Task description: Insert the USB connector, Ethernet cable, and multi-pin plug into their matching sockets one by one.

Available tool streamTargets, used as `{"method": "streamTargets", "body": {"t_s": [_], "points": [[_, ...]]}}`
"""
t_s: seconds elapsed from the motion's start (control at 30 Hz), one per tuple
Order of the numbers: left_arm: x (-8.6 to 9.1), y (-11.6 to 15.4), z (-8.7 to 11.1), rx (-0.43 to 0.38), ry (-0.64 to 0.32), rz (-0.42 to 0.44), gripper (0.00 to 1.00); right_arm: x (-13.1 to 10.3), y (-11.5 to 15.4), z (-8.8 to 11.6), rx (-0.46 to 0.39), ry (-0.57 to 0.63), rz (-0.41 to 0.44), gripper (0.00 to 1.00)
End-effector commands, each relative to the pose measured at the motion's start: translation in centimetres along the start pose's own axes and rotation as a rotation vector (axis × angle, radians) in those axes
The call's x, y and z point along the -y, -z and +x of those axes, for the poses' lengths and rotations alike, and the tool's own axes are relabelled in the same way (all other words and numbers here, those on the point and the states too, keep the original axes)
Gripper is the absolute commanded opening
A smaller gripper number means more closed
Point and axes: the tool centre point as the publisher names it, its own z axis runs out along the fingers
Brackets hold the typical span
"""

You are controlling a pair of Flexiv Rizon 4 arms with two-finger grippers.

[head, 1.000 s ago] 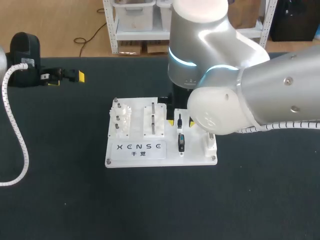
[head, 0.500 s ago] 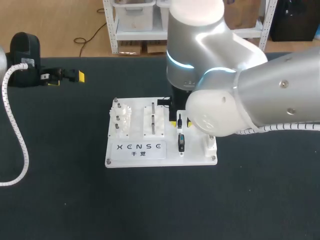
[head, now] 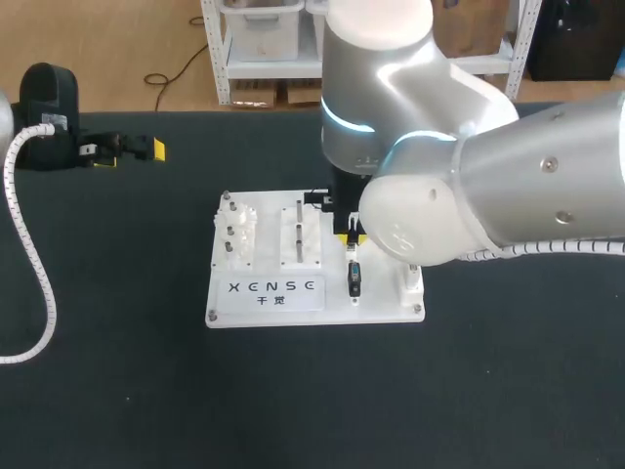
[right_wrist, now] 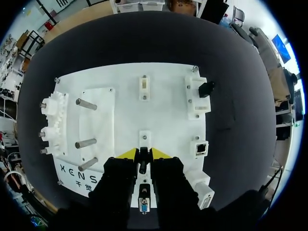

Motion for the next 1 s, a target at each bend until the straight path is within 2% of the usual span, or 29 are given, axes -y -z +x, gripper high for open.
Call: {"method": "streamTargets", "body": {"t_s": [0.03, 0.33, 0.67, 1.0], "points": [[0.0, 0.0, 0.0, 0.0, 0.0, 0.0, 1.0, 0.7, 1.3, 0.3, 0.026, -0.005, -0.013, 0.0], [0.0, 0.0, 0.0, 0.0, 0.0, 0.0, 1.0, 2.2, 3.0, 0.0, 0.06, -0.006, -0.034, 0.0], [0.0, 0.0, 0.0, 0.0, 0.0, 0.0, 1.0, 5.6, 2.3, 0.5, 0.06, -0.037, 0.016, 0.0], [0.0, 0.0, 0.0, 0.0, 0.0, 0.0, 1.0, 7.0, 1.4, 0.3, 0.061, -0.057, 0.053, 0.0]]}}
